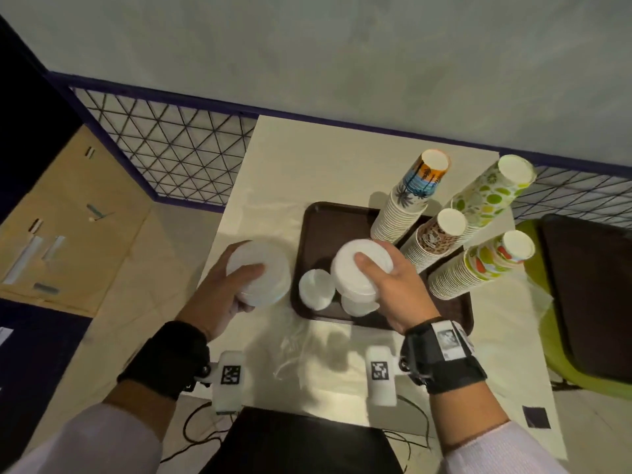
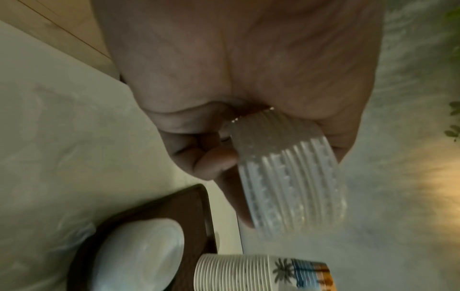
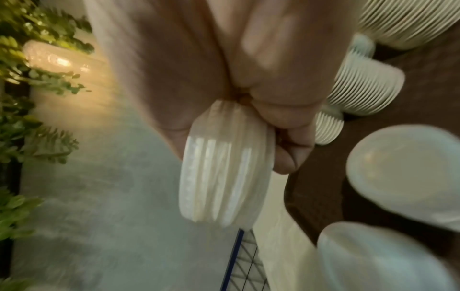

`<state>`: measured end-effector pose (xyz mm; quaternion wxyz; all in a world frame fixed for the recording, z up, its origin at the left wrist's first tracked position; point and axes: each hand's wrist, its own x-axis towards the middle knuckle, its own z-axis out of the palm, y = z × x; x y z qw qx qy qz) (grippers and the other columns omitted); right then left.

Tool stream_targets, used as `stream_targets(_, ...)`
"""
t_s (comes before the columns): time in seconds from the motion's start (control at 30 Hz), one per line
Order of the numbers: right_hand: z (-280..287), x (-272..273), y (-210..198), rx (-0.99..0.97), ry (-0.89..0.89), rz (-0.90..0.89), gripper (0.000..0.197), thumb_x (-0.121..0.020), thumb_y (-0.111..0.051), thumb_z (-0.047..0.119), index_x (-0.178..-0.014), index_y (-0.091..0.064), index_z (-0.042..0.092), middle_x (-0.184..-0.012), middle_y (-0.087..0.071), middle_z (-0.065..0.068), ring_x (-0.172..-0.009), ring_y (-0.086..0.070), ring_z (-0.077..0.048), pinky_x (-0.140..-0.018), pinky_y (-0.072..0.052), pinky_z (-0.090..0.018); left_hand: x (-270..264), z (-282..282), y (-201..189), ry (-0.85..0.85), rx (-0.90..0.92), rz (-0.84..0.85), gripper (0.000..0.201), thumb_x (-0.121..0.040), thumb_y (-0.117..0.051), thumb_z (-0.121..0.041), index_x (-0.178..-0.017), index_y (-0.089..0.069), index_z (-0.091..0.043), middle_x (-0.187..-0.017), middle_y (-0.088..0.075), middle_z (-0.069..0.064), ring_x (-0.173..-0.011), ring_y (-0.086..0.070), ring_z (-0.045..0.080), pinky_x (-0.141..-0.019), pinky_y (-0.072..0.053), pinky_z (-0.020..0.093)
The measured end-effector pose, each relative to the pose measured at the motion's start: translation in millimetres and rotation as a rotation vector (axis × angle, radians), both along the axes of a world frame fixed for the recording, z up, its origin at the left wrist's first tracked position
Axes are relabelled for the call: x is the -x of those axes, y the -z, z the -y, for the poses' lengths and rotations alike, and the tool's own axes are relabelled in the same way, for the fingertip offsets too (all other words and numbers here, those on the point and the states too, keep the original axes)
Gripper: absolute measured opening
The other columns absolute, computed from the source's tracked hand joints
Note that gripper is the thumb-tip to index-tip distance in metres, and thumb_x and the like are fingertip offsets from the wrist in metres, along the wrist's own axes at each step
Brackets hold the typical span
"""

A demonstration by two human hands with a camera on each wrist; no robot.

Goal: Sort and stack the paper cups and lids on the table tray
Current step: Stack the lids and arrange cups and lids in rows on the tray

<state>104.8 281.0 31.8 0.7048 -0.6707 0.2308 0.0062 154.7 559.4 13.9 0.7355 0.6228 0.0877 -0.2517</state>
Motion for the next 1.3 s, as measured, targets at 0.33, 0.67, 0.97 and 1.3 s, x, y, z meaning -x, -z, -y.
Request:
stream_targets(0.33, 103, 67, 52, 0.028, 0.182, -0.183, 0.059, -0.071, -0.077, 0.056, -0.121, -0.067, 0.025, -0.115, -0.075, -0.003, -0.108, -0.07, -0.026, -0.097, -0.055, -0.058, 36, 86, 5, 0.099, -0.09, -0.016, 0.049, -0.074, -0.073, -0.055, -0.12, -0.066, -0.042, -0.112, -0.07, -0.007, -0.1, -0.06, 0.022, -0.055, -0.048, 0.028)
stream_targets(0.67, 139, 49, 106, 0.317, 0.04, -0.397, 0.04, -0.097, -0.056, 0.029, -0.135, -0.059, 0.018, -0.131, -0.062, -0.013, -0.109, -0.056, -0.028, -0.098, -0.048, -0.041, 70, 152, 20, 0.108, -0.167, -0.034, 0.059, -0.067, -0.073, -0.061, -0.123, -0.064, -0.046, -0.132, -0.06, 0.004, -0.114, -0.059, 0.035, -0.058, -0.05, 0.028)
stream_targets(0.97, 134, 40, 118, 0.337, -0.141, -0.391, 0.062, -0.095, -0.065, 0.021, -0.151, -0.038, 0.014, -0.146, -0.051, -0.012, -0.133, -0.049, -0.032, -0.108, -0.039, -0.037, 91, 172, 21, 0.046, -0.224, -0.041, 0.055, -0.072, -0.073, -0.058, -0.125, -0.064, -0.046, -0.13, -0.059, 0.003, -0.111, -0.06, 0.031, -0.061, -0.052, 0.029)
stream_targets(1.3, 127, 37, 132, 0.788, -0.363, -0.338, 0.062, -0.099, -0.056, 0.036, -0.154, -0.037, 0.015, -0.152, -0.038, -0.018, -0.141, -0.034, -0.039, -0.122, -0.023, -0.047, 103, 188, 16, 0.014, -0.198, -0.051, 0.049, -0.073, -0.075, -0.053, -0.12, -0.065, -0.047, -0.123, -0.063, 0.006, -0.102, -0.059, 0.029, -0.056, -0.049, 0.028)
